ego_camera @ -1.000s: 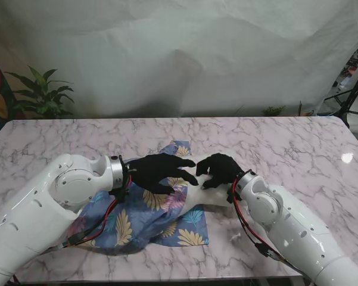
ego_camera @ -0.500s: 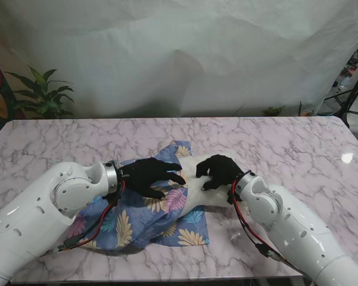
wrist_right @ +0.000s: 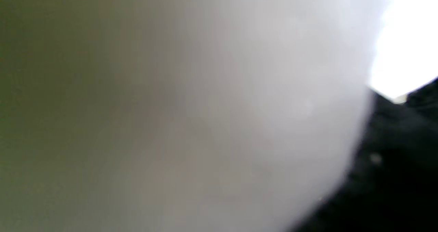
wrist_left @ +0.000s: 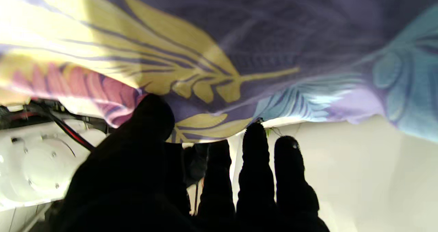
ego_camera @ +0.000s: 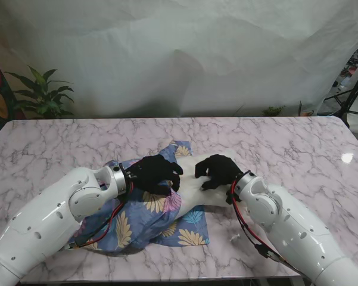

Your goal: Put a pillowcase on a pillow

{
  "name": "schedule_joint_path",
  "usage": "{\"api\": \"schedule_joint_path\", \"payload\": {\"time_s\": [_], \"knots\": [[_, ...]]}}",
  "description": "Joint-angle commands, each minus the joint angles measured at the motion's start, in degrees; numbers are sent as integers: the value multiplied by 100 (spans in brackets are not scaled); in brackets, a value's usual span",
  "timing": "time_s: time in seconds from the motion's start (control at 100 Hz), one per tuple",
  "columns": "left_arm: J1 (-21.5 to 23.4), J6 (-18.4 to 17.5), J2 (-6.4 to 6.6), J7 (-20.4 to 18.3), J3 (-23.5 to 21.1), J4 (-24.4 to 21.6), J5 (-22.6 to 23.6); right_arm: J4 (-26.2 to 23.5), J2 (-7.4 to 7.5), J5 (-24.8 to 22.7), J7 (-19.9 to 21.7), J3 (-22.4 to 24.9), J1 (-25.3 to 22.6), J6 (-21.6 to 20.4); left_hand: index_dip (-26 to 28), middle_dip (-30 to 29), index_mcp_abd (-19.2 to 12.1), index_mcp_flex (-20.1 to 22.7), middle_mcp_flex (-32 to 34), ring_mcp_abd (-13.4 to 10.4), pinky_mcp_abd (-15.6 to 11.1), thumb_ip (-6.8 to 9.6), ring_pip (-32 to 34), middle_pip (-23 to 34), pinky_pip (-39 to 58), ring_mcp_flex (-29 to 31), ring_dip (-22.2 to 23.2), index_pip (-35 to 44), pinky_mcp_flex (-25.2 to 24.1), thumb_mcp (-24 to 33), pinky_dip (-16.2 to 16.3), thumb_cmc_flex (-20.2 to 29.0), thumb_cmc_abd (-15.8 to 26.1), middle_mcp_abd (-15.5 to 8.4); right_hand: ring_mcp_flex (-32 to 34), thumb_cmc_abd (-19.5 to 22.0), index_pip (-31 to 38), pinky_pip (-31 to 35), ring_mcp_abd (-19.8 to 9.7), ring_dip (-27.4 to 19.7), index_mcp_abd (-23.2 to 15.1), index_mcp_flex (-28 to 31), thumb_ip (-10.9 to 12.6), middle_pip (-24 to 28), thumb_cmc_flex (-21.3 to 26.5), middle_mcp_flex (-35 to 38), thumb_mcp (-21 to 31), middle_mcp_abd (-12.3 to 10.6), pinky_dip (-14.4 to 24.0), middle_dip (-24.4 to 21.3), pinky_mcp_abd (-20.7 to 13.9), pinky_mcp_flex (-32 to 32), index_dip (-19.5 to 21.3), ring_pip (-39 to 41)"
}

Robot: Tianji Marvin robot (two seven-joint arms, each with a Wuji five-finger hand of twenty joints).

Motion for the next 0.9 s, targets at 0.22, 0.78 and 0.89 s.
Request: {"api": "schedule_joint_path", "payload": {"time_s": [0.22, 0.78, 0.89], "knots": [[146, 902, -359, 461, -31, 148, -651, -257, -26, 67, 83, -40, -33, 115, 459, 312, 464, -530, 2339, 312, 380, -389, -208, -312, 567, 1191, -504, 1441, 593, 993, -94, 322, -272, -197, 359, 548, 835, 66, -264, 153, -605, 548, 465, 139, 982, 10, 1354, 42, 180, 68, 128, 61, 30, 581], [73, 1973, -712, 769, 192, 15, -1975, -727, -100, 363, 296, -77, -165, 1484, 1288, 1684, 847, -1178, 3410, 99, 436, -340, 606, 459, 974, 2019, 33, 1497, 1055, 215, -35, 991, 260, -175, 404, 701, 837, 279, -292, 305, -478, 391, 458, 130, 981, -50, 1291, 257, 372, 64, 257, 340, -331, 867], [124, 1974, -695, 742, 129, -29, -1953, -859, -120, 469, 322, 34, -245, 1828, 1319, 1532, 873, -1173, 3305, 110, 464, -147, 519, 495, 906, 1941, 82, 1318, 889, -407, -34, 1185, 470, -165, 405, 719, 854, 304, -283, 332, -440, 371, 459, 145, 987, -63, 1293, 300, 396, 74, 288, 360, -388, 929]]}}
